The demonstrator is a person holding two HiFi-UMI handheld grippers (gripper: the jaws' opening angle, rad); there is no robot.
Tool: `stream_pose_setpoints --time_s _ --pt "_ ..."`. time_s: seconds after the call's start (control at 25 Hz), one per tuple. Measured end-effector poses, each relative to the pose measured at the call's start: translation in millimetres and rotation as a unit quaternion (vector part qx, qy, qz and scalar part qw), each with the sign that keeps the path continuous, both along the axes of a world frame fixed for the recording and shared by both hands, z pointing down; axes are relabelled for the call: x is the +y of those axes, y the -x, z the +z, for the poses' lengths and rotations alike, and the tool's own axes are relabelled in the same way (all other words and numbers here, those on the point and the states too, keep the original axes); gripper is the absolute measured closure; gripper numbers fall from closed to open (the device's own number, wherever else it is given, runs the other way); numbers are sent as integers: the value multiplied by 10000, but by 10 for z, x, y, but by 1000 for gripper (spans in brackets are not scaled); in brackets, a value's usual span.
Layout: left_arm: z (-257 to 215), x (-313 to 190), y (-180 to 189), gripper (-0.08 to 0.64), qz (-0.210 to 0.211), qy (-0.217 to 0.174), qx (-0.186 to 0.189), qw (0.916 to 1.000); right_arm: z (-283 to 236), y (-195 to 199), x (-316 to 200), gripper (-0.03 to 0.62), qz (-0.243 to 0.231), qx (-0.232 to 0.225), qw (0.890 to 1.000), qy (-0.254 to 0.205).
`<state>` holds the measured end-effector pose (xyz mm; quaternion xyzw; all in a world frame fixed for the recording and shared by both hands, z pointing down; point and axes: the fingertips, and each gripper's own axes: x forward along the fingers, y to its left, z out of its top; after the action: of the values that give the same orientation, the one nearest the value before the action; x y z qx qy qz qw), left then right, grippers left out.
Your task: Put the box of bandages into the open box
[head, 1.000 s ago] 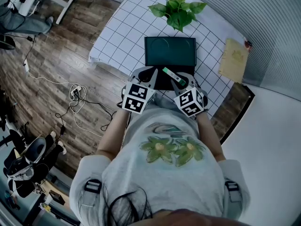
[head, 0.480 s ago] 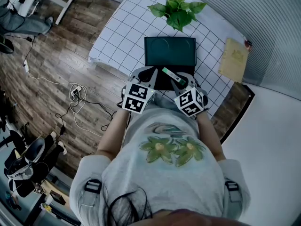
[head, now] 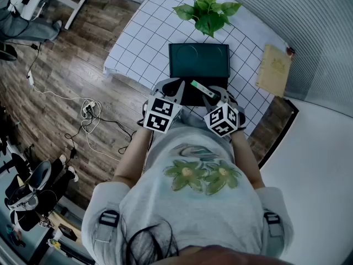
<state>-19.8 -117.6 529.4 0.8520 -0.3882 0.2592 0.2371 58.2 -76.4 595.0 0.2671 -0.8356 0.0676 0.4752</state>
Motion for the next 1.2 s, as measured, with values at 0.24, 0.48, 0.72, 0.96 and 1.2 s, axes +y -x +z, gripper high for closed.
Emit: stream_pose_setpoints --time_s 0.24,0.48,0.72,0.96,1.2 --pt "22 1 -2 552 12 8 -22 10000 114 -31 37 497 -37 166 9998 84" --pt "35 11 -5 552 16 19 -47 10000 154 -44 46 497 -28 174 9998 124" --pt "44 12 -5 552 10 32 -61 10000 195 -61 52 497 -49 235 9996 153" --pt "45 29 -11 552 8 41 -74 10000 230 -81 68 497 -66 295 9994 194" --pt "41 27 -22 552 23 46 -94 9999 265 -107 73 497 -84 332 9991 237"
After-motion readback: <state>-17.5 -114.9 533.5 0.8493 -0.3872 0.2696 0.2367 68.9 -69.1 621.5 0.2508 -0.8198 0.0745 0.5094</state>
